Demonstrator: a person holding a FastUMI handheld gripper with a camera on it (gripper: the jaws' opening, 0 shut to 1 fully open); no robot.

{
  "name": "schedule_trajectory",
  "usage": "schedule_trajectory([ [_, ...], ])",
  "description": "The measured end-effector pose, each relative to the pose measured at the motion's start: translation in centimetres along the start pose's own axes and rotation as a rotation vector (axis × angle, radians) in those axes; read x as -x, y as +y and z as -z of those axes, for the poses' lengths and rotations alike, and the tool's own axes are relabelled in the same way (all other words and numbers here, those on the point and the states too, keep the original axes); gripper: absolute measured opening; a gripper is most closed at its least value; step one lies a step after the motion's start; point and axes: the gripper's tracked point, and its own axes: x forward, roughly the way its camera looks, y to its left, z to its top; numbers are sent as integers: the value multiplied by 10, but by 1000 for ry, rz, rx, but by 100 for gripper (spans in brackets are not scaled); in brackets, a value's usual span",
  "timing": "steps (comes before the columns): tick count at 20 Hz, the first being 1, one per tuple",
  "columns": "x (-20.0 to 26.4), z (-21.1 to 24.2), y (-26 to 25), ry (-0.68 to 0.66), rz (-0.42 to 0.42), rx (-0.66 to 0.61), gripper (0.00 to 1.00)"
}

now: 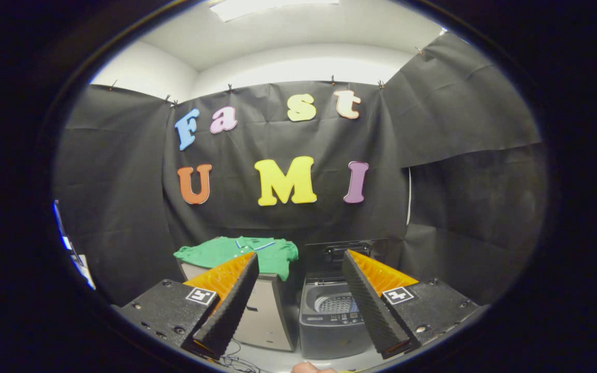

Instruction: Put the clothes into the washing machine and then close the washing machine lid.

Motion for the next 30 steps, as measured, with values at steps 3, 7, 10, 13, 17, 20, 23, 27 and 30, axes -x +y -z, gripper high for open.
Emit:
schedule_trajectory([
  [3, -12, -9, 13, 16, 6, -7, 100],
  [7, -39, -17, 44, 83, -5, -5, 100],
  [10, -64, -28, 74, 137, -30, -29, 100],
  [13, -96, -34, 104, 202, -45, -42, 100],
  [17, -144, -29, 143, 286, -78, 14, 100],
  [20, -181, -25, 166, 393, -108, 9, 100],
  [23, -218, -17, 184, 500, -144, 8, 100],
  [27, -274, 4, 205, 641, -167, 40, 100],
  [30, -306, 37, 213, 783, -182, 71, 100],
])
